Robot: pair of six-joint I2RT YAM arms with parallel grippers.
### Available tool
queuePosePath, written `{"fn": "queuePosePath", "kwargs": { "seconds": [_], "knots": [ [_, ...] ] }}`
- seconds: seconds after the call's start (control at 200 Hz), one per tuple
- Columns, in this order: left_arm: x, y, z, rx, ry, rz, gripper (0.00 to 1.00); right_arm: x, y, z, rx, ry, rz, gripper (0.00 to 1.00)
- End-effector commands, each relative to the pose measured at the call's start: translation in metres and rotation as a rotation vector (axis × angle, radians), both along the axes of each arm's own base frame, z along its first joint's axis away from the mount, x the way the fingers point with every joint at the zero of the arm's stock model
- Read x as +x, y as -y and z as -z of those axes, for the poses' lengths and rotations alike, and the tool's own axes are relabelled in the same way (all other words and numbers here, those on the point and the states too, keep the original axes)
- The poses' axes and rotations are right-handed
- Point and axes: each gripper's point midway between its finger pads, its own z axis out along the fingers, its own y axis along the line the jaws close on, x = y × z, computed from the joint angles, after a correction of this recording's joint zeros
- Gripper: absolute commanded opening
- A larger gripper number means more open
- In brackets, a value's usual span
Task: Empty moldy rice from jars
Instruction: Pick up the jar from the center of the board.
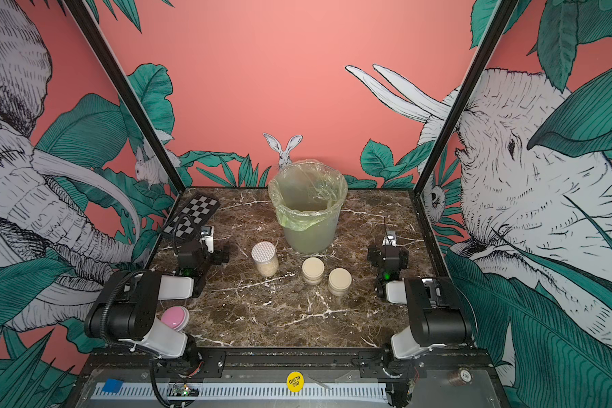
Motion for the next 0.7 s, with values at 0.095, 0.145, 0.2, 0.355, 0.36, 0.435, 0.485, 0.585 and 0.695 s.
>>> {"fn": "queuePosePath", "kwargs": {
  "seconds": [0.095, 0.145, 0.2, 0.355, 0.36, 0.435, 0.485, 0.585, 0.695],
  "knots": [
    [0.007, -0.002, -0.012, 0.011, 0.04, -0.003, 1.0, 0.008, -0.001, -0.012, -0.007, 0.043, 0.0, 0.98],
    [0.007, -0.003, -0.011, 0.009, 0.039, -0.005, 1.0, 0.008, -0.001, -0.011, -0.008, 0.041, -0.001, 0.98],
    [0.007, -0.003, -0.012, 0.009, 0.041, -0.005, 0.99, 0.008, -0.001, -0.011, -0.007, 0.042, 0.0, 0.98],
    [0.007, -0.003, -0.012, 0.01, 0.039, -0.006, 1.0, 0.008, -0.001, -0.012, -0.007, 0.042, -0.001, 0.98],
    [0.007, -0.003, -0.011, 0.01, 0.039, -0.006, 1.0, 0.008, -0.001, -0.011, -0.007, 0.042, -0.001, 0.98],
    [0.007, -0.003, -0.011, 0.011, 0.036, -0.006, 0.99, 0.008, -0.001, -0.012, -0.007, 0.043, -0.001, 0.98],
    [0.007, -0.003, -0.011, 0.01, 0.04, -0.006, 1.0, 0.008, -0.001, -0.012, -0.007, 0.043, 0.0, 0.98],
    [0.006, -0.003, -0.011, 0.011, 0.039, -0.005, 1.0, 0.007, -0.001, -0.012, -0.008, 0.045, -0.001, 0.98],
    [0.009, 0.008, -0.017, 0.017, 0.032, 0.063, 1.0, 0.007, -0.001, -0.02, -0.01, 0.062, 0.0, 0.98]
  ]
}}
